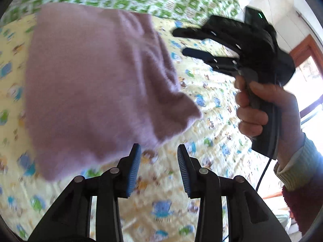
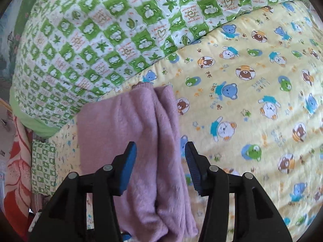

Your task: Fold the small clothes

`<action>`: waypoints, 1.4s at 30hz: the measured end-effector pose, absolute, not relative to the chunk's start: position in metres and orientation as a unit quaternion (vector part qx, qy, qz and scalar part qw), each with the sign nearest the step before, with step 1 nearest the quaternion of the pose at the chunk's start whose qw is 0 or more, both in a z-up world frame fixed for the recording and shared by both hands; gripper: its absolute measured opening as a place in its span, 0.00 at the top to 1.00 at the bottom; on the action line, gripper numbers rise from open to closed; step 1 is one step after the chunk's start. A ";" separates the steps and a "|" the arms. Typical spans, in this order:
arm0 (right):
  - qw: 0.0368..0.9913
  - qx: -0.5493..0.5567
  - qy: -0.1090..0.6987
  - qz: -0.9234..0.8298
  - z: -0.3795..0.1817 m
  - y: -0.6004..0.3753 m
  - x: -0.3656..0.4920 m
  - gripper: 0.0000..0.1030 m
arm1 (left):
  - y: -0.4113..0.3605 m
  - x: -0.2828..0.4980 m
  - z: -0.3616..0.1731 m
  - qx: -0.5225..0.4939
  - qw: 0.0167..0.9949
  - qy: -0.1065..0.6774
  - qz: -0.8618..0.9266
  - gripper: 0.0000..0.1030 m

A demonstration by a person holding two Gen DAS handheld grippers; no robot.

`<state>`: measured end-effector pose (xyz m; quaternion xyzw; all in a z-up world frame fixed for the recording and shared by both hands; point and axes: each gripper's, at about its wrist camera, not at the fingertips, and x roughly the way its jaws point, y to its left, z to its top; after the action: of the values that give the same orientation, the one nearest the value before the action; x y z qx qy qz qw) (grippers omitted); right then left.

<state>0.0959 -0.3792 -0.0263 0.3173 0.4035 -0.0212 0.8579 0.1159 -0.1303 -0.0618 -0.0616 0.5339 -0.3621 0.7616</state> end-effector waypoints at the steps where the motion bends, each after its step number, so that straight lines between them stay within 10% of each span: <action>1: 0.858 0.320 0.402 -0.017 -0.025 -0.376 0.092 0.50 | -0.123 0.115 -0.059 -0.064 0.765 0.532 -0.356 0.60; 19: 0.840 0.310 0.445 -0.018 -0.051 -0.330 0.077 0.50 | 0.022 0.187 -0.100 -0.207 0.769 0.549 -0.253 0.37; 35: 0.831 0.309 0.458 0.059 -0.059 -0.333 0.095 0.51 | -0.020 0.211 -0.109 -0.207 0.760 0.575 -0.222 0.33; 37: 0.828 0.296 0.472 0.060 -0.063 -0.326 0.098 0.64 | -0.024 0.213 -0.110 -0.191 0.757 0.584 -0.221 0.33; 38: 0.822 0.300 0.479 0.063 -0.065 -0.324 0.099 0.87 | -0.024 0.214 -0.108 -0.188 0.758 0.584 -0.220 0.33; 42: 0.828 0.316 0.455 0.084 -0.038 -0.326 0.095 0.89 | -0.026 0.215 -0.101 -0.175 0.761 0.584 -0.222 0.32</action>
<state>0.0951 -0.3259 -0.0383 0.3160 0.4546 0.0845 0.8285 0.2149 -0.0262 -0.1010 -0.1750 0.5840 -0.2220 0.7609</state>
